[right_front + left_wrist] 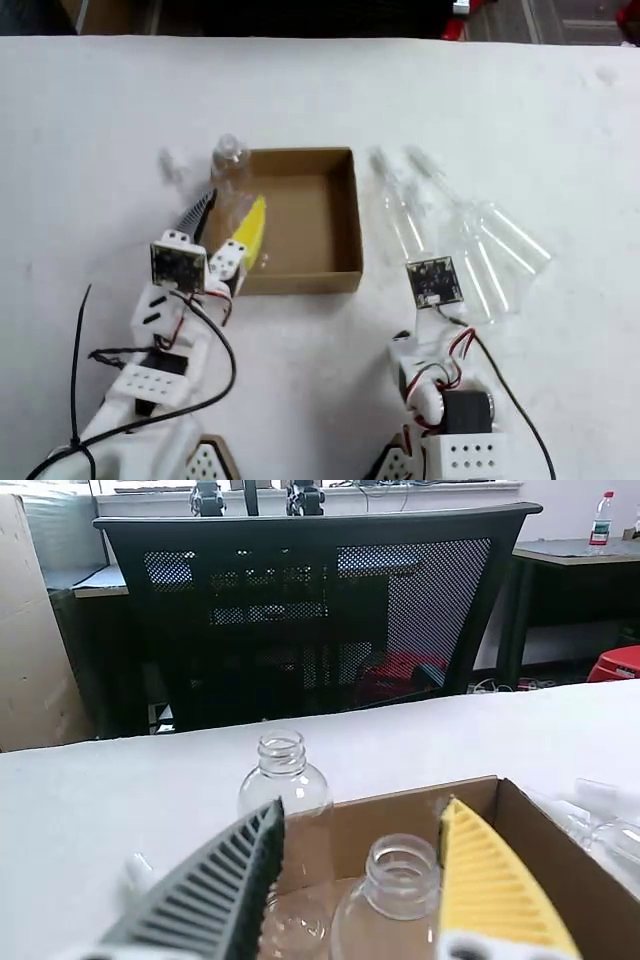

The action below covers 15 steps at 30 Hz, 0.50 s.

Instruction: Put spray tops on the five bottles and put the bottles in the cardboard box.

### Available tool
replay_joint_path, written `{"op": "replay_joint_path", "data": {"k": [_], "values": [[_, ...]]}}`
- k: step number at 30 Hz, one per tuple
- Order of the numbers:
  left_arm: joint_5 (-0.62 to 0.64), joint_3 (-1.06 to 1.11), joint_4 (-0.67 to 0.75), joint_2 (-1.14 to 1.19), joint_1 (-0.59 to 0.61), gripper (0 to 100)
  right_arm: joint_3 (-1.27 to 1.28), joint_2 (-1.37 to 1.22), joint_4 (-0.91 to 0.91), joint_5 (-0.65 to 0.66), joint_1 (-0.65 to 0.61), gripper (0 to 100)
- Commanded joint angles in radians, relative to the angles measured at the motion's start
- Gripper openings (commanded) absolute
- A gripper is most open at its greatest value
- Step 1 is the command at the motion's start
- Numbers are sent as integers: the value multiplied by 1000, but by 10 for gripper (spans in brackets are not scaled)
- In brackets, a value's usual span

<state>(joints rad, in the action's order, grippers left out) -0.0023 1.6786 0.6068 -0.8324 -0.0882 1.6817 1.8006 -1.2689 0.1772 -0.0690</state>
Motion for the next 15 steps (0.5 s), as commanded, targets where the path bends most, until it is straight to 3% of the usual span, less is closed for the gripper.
{"op": "replay_joint_path", "data": {"k": [1, 15], "values": [[-6, 0, -2, -25, -1, 230, 9, 1, -4, -5, -1, 45], [-8, 0, -52, -25, -18, 214, 9, 1, -4, -5, -1, 45]]}}
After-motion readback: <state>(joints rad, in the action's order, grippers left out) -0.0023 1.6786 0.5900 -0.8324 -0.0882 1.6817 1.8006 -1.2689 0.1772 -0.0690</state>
